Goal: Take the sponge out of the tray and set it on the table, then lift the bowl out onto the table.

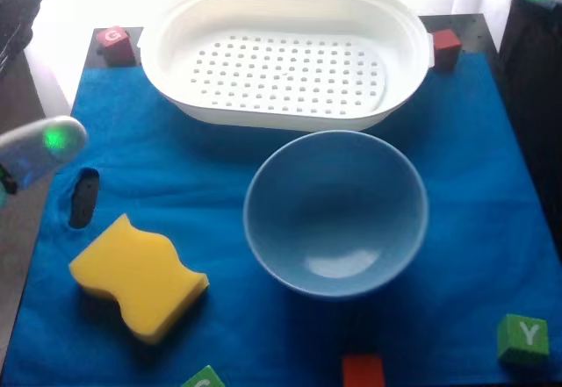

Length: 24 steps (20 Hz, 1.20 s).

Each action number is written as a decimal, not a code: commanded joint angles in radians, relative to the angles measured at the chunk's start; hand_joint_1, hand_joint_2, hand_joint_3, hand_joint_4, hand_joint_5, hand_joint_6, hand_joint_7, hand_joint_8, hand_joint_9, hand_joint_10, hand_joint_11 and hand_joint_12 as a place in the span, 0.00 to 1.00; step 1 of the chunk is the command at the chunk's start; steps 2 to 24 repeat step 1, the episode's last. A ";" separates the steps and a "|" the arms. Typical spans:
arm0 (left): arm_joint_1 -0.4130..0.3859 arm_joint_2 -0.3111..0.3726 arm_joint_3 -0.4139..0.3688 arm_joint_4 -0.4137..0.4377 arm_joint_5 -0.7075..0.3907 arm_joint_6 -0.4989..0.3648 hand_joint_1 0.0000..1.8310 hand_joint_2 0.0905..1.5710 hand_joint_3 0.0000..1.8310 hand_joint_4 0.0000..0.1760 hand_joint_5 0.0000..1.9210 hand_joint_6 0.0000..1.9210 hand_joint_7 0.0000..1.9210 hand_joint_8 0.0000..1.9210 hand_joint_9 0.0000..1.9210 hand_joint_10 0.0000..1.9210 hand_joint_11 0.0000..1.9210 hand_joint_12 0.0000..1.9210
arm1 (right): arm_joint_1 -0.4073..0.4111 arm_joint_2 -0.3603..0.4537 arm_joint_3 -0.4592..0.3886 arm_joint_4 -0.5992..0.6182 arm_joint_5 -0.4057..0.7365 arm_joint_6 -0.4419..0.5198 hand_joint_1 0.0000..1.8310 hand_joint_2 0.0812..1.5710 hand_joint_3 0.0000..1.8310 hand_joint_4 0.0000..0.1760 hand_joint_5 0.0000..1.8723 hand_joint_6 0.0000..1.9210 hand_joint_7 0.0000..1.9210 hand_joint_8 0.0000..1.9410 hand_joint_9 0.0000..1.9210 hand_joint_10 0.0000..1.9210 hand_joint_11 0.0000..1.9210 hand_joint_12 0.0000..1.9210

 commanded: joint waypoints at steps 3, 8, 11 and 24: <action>-0.003 0.005 0.002 -0.005 -0.139 -0.015 0.12 0.69 0.00 1.00 0.00 0.00 0.00 0.00 0.00 0.00 0.00 0.17 | 0.010 0.002 0.000 0.034 0.138 0.008 0.08 0.78 0.01 1.00 0.03 0.00 0.03 0.01 0.00 0.00 0.00 0.00; -0.003 0.005 0.002 -0.005 -0.139 -0.015 0.12 0.69 0.00 1.00 0.00 0.00 0.00 0.00 0.00 0.00 0.00 0.17 | 0.010 0.002 0.000 0.034 0.138 0.008 0.08 0.78 0.01 1.00 0.03 0.00 0.03 0.01 0.00 0.00 0.00 0.00; -0.003 0.005 0.002 -0.005 -0.139 -0.015 0.12 0.69 0.00 1.00 0.00 0.00 0.00 0.00 0.00 0.00 0.00 0.17 | 0.010 0.002 0.000 0.034 0.138 0.008 0.08 0.78 0.01 1.00 0.03 0.00 0.03 0.01 0.00 0.00 0.00 0.00; -0.003 0.005 0.002 -0.005 -0.139 -0.015 0.12 0.69 0.00 1.00 0.00 0.00 0.00 0.00 0.00 0.00 0.00 0.17 | 0.010 0.002 0.000 0.034 0.138 0.008 0.08 0.78 0.01 1.00 0.03 0.00 0.03 0.01 0.00 0.00 0.00 0.00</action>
